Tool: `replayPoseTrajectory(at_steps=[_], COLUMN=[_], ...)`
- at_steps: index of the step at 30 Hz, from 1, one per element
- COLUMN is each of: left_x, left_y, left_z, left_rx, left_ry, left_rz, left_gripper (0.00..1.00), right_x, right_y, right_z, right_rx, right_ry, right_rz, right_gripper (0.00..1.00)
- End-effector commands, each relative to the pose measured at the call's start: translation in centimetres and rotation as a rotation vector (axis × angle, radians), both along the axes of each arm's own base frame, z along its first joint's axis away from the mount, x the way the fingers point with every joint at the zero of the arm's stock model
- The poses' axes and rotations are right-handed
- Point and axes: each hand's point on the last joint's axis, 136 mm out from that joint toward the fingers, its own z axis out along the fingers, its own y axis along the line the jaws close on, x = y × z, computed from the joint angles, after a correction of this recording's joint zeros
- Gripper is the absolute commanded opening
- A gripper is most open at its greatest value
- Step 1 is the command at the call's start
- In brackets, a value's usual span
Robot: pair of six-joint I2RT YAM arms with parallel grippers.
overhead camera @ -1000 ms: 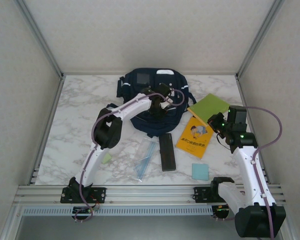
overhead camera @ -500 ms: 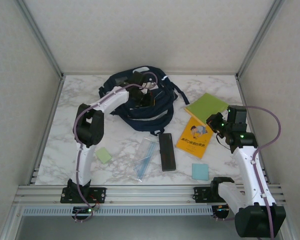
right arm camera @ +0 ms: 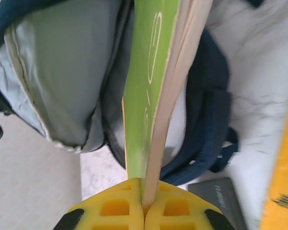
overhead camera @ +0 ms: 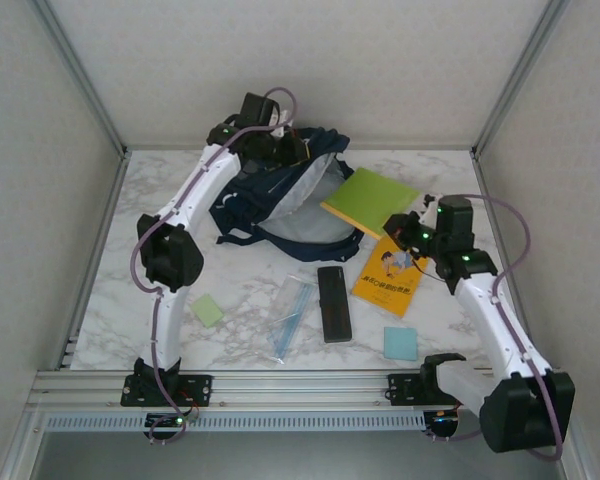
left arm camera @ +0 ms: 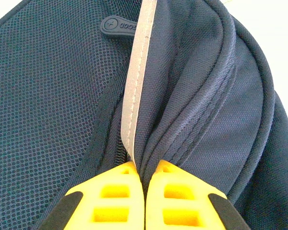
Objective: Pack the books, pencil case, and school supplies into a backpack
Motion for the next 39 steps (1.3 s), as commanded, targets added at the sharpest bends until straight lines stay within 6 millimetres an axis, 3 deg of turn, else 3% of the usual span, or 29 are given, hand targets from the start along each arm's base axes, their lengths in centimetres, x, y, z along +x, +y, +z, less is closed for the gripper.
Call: replayPoseTrajectory(at_steps=[1,7,10,17,20,21,24,27,29,39], left_x=[0.2,0.1,0.1,0.7,1.3,1.5,2.0,2.6,3.0,3.4], left_y=[0.2,0.6,0.7,1.7,2.5,2.7,3.7,4.9,5.9,11.7], left_z=[3.1,3.7,3.7,2.7,2.1,1.9,1.6,0.9,0.5,-3.7], left_rx=[-0.082,-0.087,-0.082,-0.071,-0.069,-0.064,-0.054,-0.044,-0.039,0.048], left_ry=[-0.014,-0.020,-0.021,-0.014,-0.005,-0.005,-0.011,-0.013,-0.012,0.021], left_rz=[-0.001,0.003,0.007,0.046,0.075,0.084,0.114,0.150,0.178,0.289], left_gripper=[0.00,0.00,0.00,0.00,0.00,0.00,0.00,0.00,0.00,0.00], right_x=[2.4,5.9,8.3,13.2,14.5,14.8,15.1,14.2,13.3,6.2], right_y=[3.4,10.2,13.3,19.3,21.0,21.3,21.0,20.1,18.8,11.7], right_z=[3.8,2.8,1.3,-2.3,-4.3,-5.1,-6.3,-6.4,-6.3,-3.8], right_rx=[0.125,0.142,0.129,0.131,0.107,0.103,0.099,0.046,-0.016,-0.317], right_ry=[-0.139,-0.151,-0.141,-0.152,-0.108,-0.084,-0.030,0.011,0.041,0.093], right_rz=[0.066,0.161,0.179,0.142,0.113,0.100,0.060,0.054,0.037,0.079], right_gripper=[0.00,0.00,0.00,0.00,0.00,0.04,0.18,0.45,0.58,0.73])
